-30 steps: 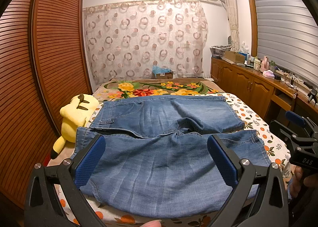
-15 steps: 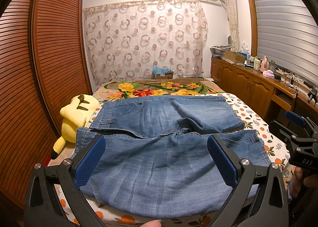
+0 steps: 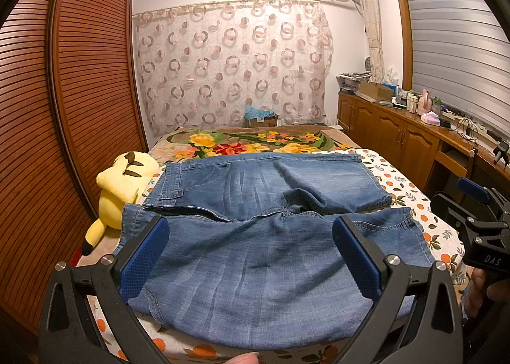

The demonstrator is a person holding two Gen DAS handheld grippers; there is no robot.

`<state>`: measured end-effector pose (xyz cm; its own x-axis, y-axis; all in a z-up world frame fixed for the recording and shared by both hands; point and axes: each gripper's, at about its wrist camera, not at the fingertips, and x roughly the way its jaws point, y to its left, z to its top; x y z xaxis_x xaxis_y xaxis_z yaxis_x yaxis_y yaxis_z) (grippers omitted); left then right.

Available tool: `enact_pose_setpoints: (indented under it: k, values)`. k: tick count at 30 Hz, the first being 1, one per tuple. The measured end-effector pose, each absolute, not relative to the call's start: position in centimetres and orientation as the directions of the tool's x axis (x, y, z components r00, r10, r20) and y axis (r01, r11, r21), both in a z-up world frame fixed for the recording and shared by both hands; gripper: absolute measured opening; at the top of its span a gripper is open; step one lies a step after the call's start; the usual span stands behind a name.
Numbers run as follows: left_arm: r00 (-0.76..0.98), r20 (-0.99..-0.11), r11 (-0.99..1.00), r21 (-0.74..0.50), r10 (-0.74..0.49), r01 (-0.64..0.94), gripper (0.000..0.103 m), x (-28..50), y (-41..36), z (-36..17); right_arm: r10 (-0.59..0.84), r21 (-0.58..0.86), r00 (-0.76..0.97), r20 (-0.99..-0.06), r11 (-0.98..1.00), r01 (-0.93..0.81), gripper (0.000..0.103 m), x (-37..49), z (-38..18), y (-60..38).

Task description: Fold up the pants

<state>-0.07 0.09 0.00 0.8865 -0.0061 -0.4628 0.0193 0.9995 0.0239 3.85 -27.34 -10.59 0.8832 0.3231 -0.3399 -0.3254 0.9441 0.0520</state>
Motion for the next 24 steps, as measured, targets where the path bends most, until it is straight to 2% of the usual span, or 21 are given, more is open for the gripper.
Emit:
enact_pose_setpoints:
  k: [4, 24]
  values:
    - [0.881, -0.473, 0.999, 0.024, -0.008, 0.022, 0.102, -0.1, 0.3, 1.1, 0.323, 0.051, 0.882, -0.344, 0.944, -0.326, 0.103, 3.6, -10.4, -27.0]
    - [0.824, -0.566, 1.0, -0.011, -0.017, 0.013, 0.102, 2.2, 3.4, -4.0, 0.263, 0.019, 0.839, -0.477, 0.957, -0.29, 0.103, 4.8, -12.4, -28.8]
